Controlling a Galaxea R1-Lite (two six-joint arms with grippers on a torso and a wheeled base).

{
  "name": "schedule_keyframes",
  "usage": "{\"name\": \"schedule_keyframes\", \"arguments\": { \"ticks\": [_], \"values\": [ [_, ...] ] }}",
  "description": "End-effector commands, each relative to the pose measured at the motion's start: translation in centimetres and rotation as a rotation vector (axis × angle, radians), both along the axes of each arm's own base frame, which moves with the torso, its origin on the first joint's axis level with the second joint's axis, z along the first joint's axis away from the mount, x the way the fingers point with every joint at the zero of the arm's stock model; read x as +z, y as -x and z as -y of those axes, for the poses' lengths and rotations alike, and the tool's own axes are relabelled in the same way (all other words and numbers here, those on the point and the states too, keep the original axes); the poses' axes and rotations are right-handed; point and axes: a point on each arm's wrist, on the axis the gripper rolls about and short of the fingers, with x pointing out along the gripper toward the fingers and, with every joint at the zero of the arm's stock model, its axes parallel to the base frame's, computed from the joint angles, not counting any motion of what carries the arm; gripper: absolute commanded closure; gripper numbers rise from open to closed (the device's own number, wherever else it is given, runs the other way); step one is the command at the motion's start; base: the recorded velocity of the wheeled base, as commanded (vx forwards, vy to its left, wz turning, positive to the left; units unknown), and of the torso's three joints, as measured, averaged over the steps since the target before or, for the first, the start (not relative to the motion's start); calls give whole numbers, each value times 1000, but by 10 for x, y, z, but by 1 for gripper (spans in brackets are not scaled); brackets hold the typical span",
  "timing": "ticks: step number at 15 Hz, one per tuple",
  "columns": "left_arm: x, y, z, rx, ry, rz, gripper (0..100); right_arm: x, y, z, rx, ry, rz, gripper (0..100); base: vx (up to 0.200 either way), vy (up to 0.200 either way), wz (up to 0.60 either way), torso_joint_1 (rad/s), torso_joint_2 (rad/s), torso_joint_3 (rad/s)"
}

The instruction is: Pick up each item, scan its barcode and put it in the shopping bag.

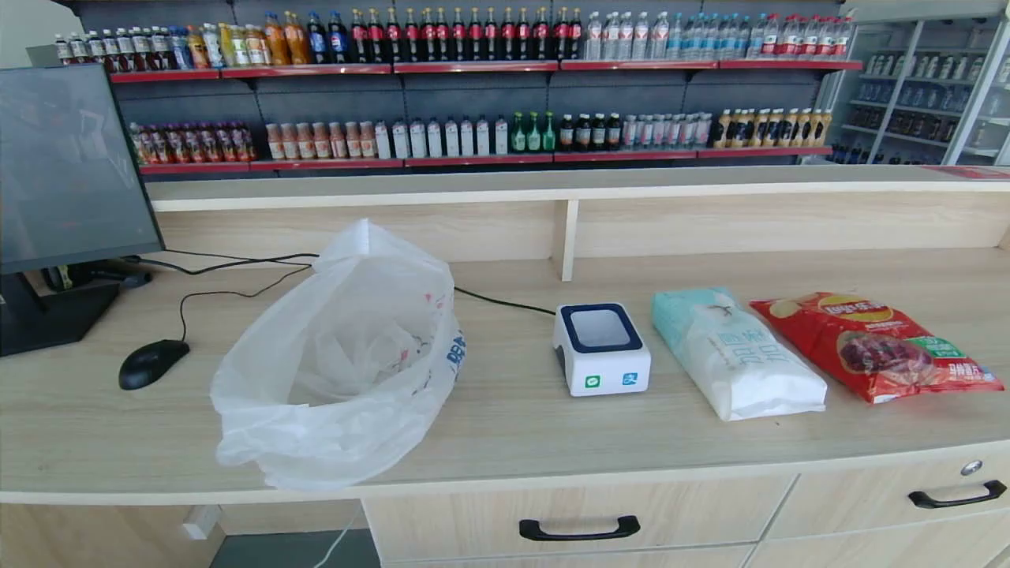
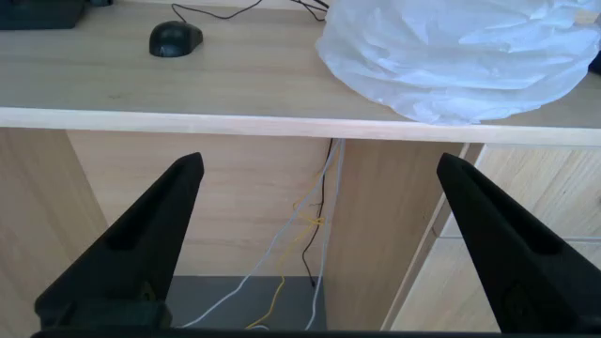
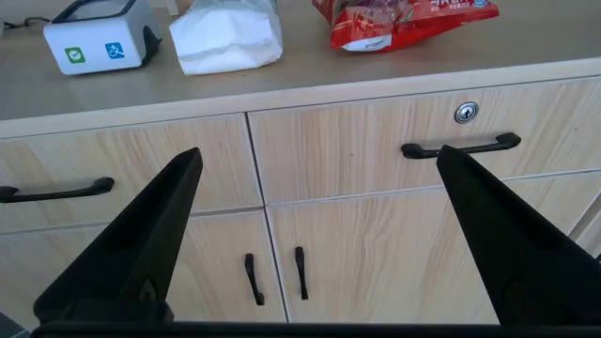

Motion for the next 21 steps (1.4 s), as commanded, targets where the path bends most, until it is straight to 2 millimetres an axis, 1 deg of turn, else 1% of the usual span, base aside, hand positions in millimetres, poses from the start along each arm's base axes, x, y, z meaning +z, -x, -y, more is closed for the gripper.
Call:
{"name": "schedule_keyframes", "arguments": {
  "ticks": [1, 10, 14, 15, 18, 19, 21],
  "values": [
    [0, 0, 0, 0, 0, 0, 0, 0, 0, 0, 0, 0, 0, 0, 0, 0, 0, 0, 0, 0],
    [0, 0, 0, 0, -5, 0, 0, 0, 0, 0, 0, 4, 0, 0, 0, 0, 0, 0, 0, 0],
    [0, 0, 0, -2, -5, 0, 0, 2, 0, 0, 0, 72, 10, 0, 0, 0, 0, 0, 0, 0],
    [0, 0, 0, -2, -5, 0, 0, 12, 3, 0, 5, 92, 49, 0, 0, 0, 0, 0, 0, 0],
    [0, 0, 0, 0, -5, 0, 0, 57, 6, 0, 44, 93, 67, 0, 0, 0, 0, 0, 0, 0],
    [0, 0, 0, -2, -5, 0, 0, 75, 1, 0, 54, 92, 50, 0, 0, 0, 0, 0, 0, 0],
    [0, 0, 0, 0, -5, 0, 0, 119, -15, -1, 59, 83, 32, 0, 0, 0, 0, 0, 0, 0]
  ]
}}
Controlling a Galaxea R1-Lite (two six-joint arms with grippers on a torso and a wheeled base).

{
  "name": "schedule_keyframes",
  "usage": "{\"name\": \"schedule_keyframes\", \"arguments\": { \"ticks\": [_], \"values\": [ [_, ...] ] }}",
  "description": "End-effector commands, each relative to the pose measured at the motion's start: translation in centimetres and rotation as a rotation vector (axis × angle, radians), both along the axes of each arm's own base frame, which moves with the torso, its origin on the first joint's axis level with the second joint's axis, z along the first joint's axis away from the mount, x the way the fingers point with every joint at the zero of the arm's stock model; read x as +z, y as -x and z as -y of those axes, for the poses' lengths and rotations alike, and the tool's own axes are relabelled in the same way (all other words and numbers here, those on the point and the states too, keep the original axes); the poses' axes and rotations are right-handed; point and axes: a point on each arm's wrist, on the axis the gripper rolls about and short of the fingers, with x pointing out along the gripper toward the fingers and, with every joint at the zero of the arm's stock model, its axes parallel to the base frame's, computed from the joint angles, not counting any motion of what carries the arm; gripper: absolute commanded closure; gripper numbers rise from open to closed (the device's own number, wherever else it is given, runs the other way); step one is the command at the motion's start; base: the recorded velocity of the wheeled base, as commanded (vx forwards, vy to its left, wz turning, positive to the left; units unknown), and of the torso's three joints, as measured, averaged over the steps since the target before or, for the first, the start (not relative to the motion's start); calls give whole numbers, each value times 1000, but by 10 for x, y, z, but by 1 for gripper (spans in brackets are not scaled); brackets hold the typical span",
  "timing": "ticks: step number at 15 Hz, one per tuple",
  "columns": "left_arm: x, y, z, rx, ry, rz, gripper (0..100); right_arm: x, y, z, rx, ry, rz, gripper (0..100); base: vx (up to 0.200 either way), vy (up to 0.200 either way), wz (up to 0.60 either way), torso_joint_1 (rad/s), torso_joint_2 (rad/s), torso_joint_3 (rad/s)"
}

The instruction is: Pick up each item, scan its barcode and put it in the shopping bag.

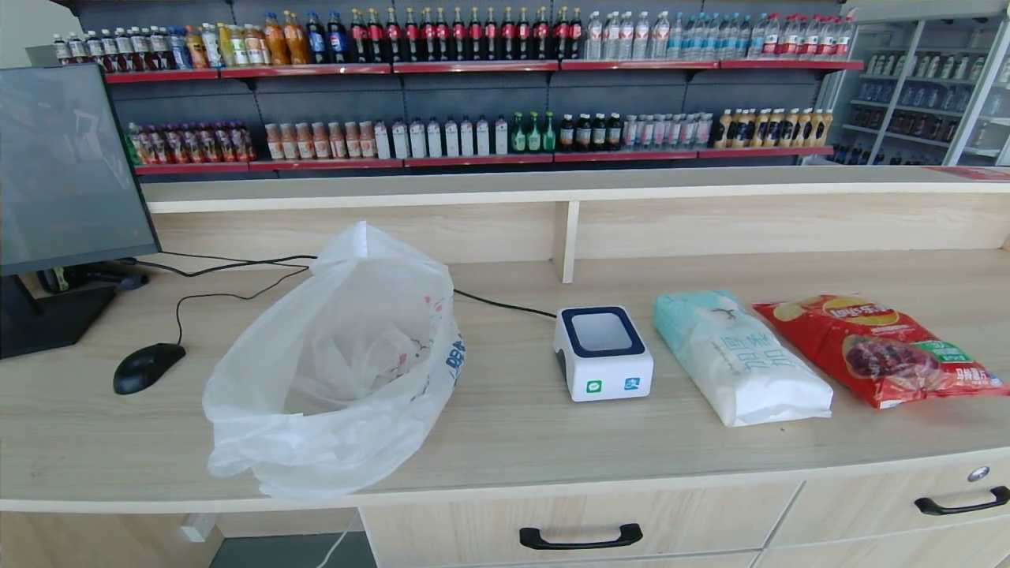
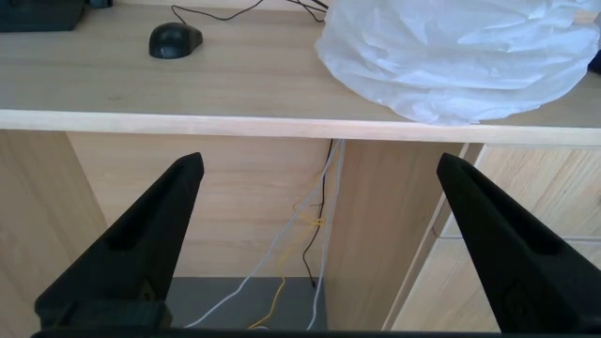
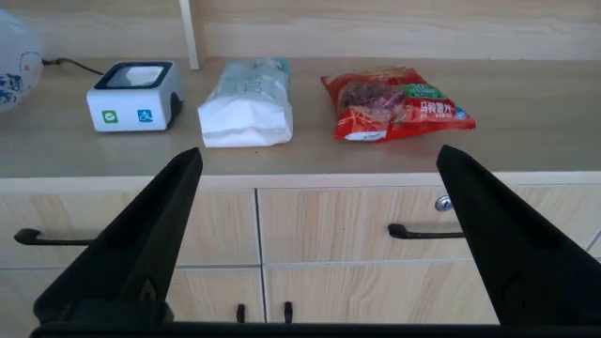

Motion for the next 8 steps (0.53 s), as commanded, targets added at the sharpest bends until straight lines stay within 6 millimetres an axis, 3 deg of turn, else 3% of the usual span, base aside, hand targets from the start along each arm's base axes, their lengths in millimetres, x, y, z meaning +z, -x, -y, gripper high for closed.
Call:
{"name": "schedule_keyframes", "arguments": {
  "ticks": [1, 3, 6, 8],
  "values": [
    [0, 0, 0, -1, 0, 1, 0, 57, -30, -1, 25, -11, -71, 0, 0, 0, 0, 0, 0, 0],
    [0, 0, 0, -1, 0, 1, 0, 72, -41, -1, 42, -8, -90, 0, 0, 0, 0, 0, 0, 0],
    [0, 0, 0, -1, 0, 1, 0, 109, -83, -4, 89, -8, -145, 0, 0, 0, 0, 0, 0, 0],
    [0, 0, 0, 1, 0, 2, 0, 121, -116, -8, 147, -2, -207, 0, 0, 0, 0, 0, 0, 0]
  ]
}}
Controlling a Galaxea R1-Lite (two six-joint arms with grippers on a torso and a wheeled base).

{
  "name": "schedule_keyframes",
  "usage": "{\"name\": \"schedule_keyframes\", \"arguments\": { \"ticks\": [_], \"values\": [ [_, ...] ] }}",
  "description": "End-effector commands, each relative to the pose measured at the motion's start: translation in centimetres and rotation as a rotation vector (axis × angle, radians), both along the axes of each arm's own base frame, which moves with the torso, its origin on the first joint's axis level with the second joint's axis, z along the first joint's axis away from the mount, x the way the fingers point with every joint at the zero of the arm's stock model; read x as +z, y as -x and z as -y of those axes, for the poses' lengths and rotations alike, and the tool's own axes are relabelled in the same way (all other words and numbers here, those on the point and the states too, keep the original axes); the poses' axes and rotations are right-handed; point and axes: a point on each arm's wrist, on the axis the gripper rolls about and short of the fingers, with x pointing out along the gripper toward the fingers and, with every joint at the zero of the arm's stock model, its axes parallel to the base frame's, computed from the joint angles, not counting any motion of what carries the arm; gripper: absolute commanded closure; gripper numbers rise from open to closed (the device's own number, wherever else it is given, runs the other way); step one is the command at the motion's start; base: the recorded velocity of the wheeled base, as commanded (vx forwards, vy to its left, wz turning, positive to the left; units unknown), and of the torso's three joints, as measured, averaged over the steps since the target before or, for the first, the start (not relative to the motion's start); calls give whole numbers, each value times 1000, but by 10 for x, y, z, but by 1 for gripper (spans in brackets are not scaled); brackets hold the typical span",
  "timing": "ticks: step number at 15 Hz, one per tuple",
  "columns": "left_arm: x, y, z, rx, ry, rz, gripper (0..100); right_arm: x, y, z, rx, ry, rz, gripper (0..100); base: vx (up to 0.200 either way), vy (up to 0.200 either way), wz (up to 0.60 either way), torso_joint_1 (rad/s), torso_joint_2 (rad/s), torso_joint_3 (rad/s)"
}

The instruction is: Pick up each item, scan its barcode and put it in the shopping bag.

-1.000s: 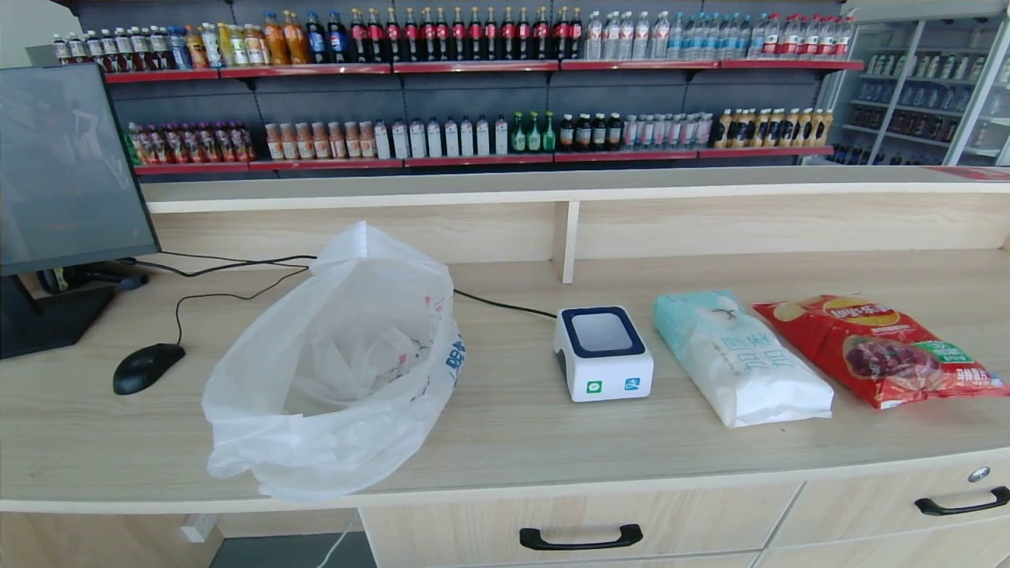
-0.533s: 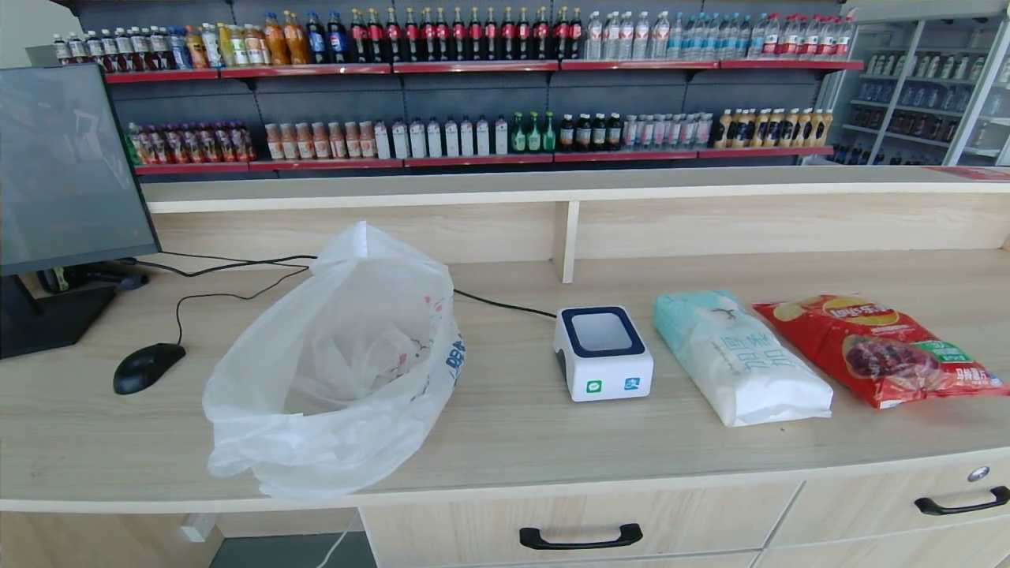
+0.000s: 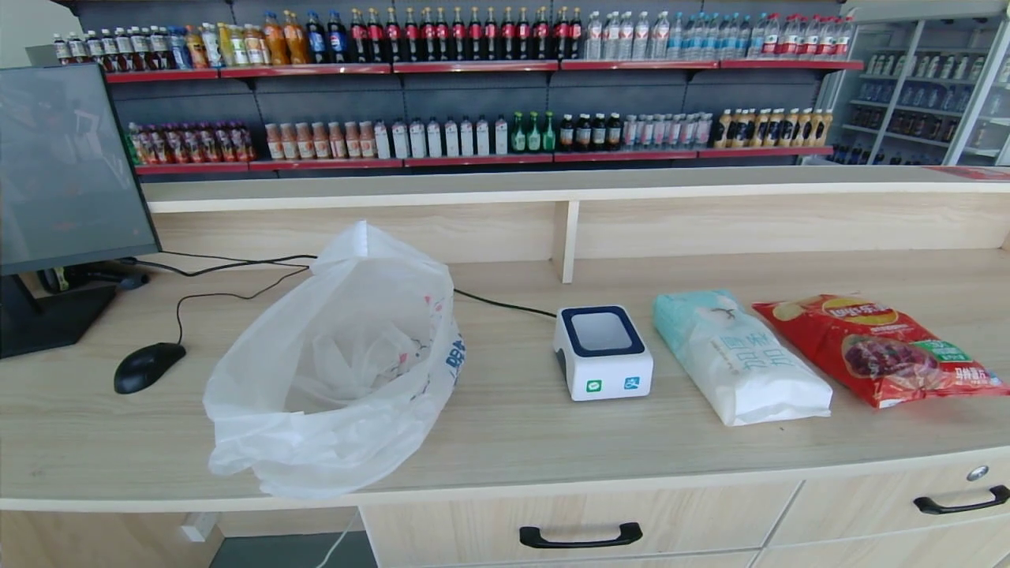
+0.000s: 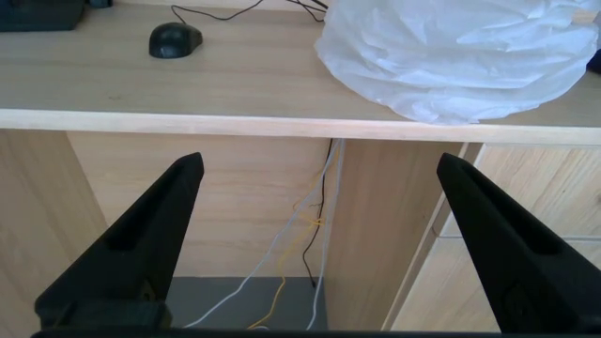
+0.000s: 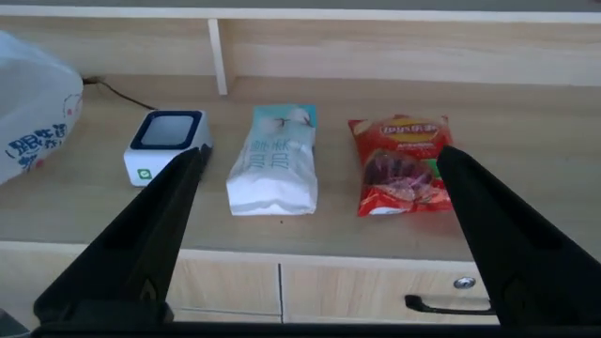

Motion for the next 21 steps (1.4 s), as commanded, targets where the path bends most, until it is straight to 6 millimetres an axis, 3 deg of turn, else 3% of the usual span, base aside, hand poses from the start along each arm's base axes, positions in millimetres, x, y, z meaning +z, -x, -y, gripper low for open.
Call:
{"name": "schedule_keyframes", "arguments": {
  "ticks": [1, 4, 7, 8, 11, 16, 21],
  "values": [
    [0, 0, 0, -1, 0, 1, 0, 18, -59, -6, 79, 6, -121, 0, 0, 0, 0, 0, 0, 0],
    [0, 0, 0, -1, 0, 2, 0, 5, -109, -16, 124, -7, -287, 0, 0, 0, 0, 0, 0, 0],
    [0, 0, 0, -1, 0, 2, 0, -8, -143, -21, 129, -18, -394, 0, 0, 0, 0, 0, 0, 0],
    [0, 0, 0, 1, 0, 1, 0, -17, -165, -25, 146, -43, -460, 0, 0, 0, 0, 0, 0, 0],
    [0, 0, 0, 1, 0, 2, 0, 0, -213, -31, 122, -197, -466, 0, 0, 0, 0, 0, 0, 0],
    [0, 0, 0, -1, 0, 1, 0, -11, -235, -29, 84, -195, -657, 0, 0, 0, 0, 0, 0, 0],
    [0, 0, 0, -1, 0, 1, 0, -29, -253, -30, 95, -132, -716, 0, 0, 0, 0, 0, 0, 0]
  ]
}}
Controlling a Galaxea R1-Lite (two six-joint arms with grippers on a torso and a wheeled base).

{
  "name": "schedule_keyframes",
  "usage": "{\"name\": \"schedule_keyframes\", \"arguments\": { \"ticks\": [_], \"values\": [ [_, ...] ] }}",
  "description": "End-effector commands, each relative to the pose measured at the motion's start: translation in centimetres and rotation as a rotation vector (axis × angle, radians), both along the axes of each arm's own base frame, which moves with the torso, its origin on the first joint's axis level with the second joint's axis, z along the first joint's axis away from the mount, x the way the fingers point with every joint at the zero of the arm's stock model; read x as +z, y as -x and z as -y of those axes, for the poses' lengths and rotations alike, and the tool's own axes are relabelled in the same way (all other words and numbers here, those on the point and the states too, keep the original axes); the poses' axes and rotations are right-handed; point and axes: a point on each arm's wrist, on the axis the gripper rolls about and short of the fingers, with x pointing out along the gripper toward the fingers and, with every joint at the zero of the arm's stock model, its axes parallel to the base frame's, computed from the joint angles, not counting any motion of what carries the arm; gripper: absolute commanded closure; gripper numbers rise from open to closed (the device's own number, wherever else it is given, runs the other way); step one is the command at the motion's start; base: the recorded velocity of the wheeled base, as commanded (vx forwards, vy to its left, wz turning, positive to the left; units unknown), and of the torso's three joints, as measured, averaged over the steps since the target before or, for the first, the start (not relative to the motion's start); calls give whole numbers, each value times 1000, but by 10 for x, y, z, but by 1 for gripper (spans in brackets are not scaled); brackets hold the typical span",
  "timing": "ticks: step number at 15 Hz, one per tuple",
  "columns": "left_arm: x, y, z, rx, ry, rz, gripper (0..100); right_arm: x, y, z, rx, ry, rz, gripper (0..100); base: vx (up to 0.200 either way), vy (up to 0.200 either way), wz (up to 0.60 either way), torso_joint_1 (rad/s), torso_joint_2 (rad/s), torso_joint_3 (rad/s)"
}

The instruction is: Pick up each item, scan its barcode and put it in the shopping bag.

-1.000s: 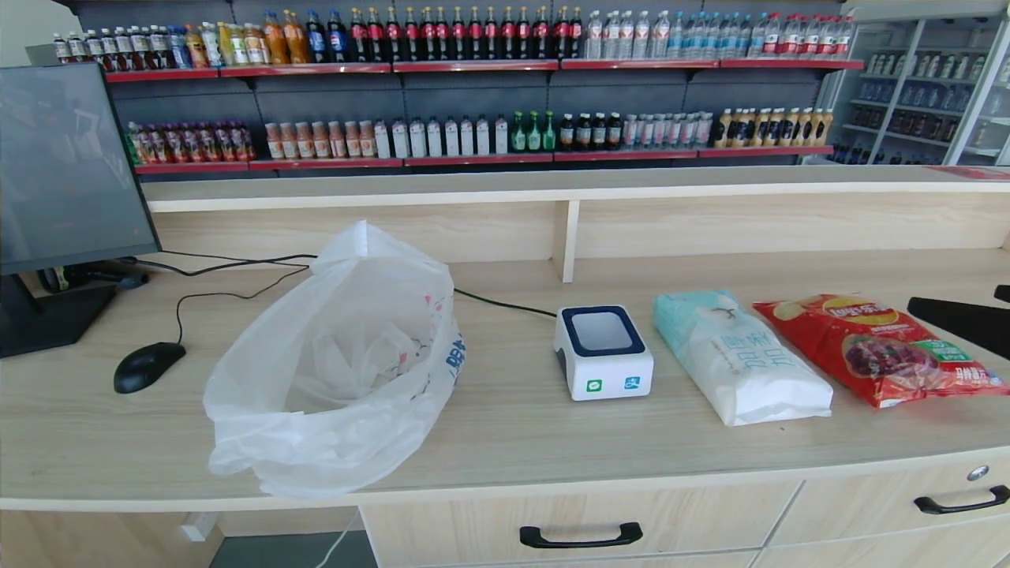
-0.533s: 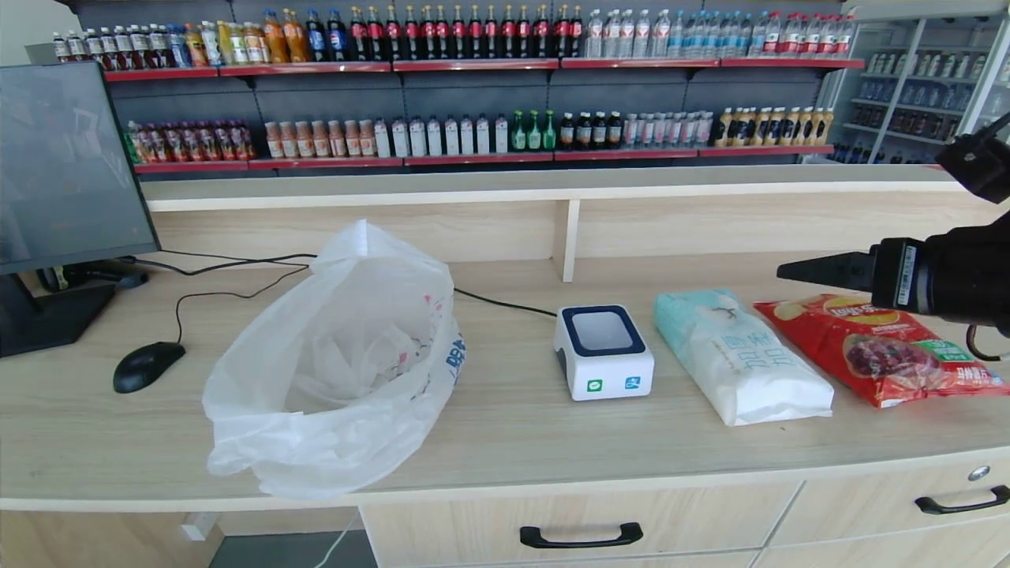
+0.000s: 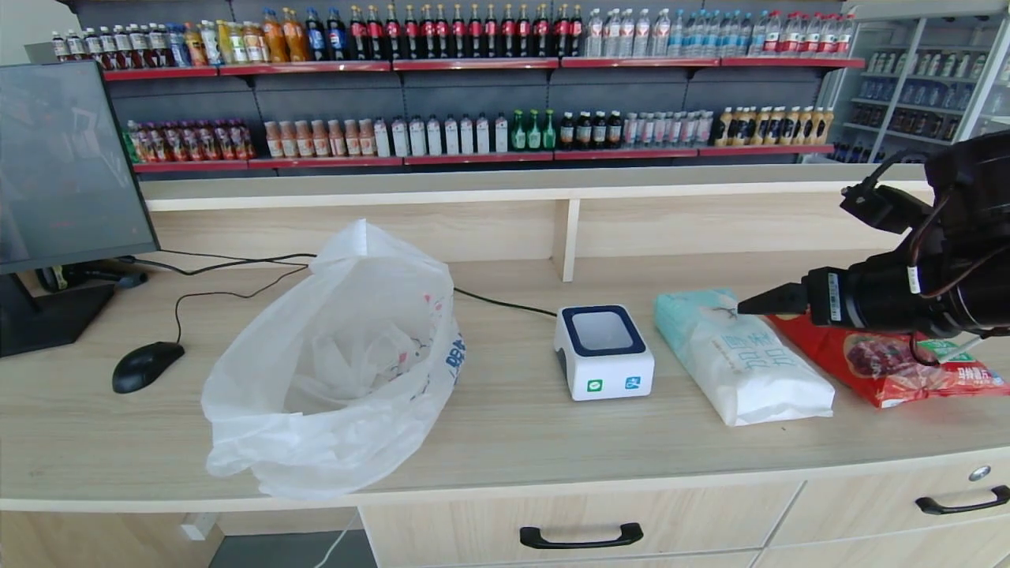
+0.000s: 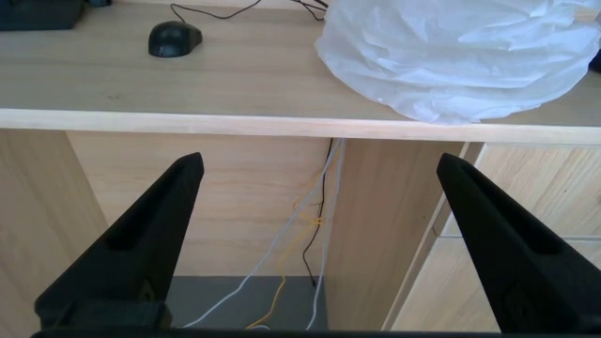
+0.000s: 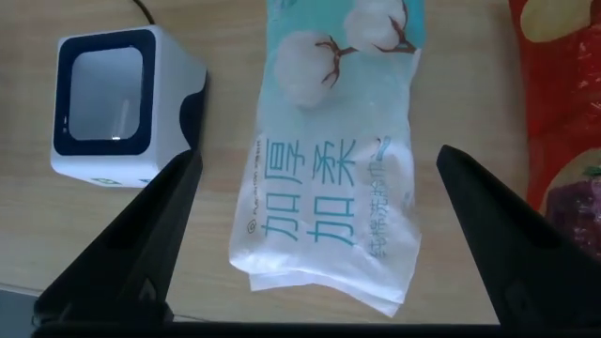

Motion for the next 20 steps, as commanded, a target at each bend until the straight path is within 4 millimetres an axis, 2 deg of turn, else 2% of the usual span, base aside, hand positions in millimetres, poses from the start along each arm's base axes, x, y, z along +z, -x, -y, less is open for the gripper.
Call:
{"name": "schedule_keyframes", "arguments": {
  "ticks": [1, 8, 20],
  "values": [
    [0, 0, 0, 0, 0, 0, 0, -9, -8, -1, 2, 6, -32, 0, 0, 0, 0, 0, 0, 0],
    [0, 0, 0, 0, 0, 0, 0, -28, -16, 1, 38, 68, -77, 0, 0, 0, 0, 0, 0, 0],
    [0, 0, 0, 0, 0, 2, 0, -45, -26, -3, 52, 120, -121, 0, 0, 0, 0, 0, 0, 0]
  ]
}}
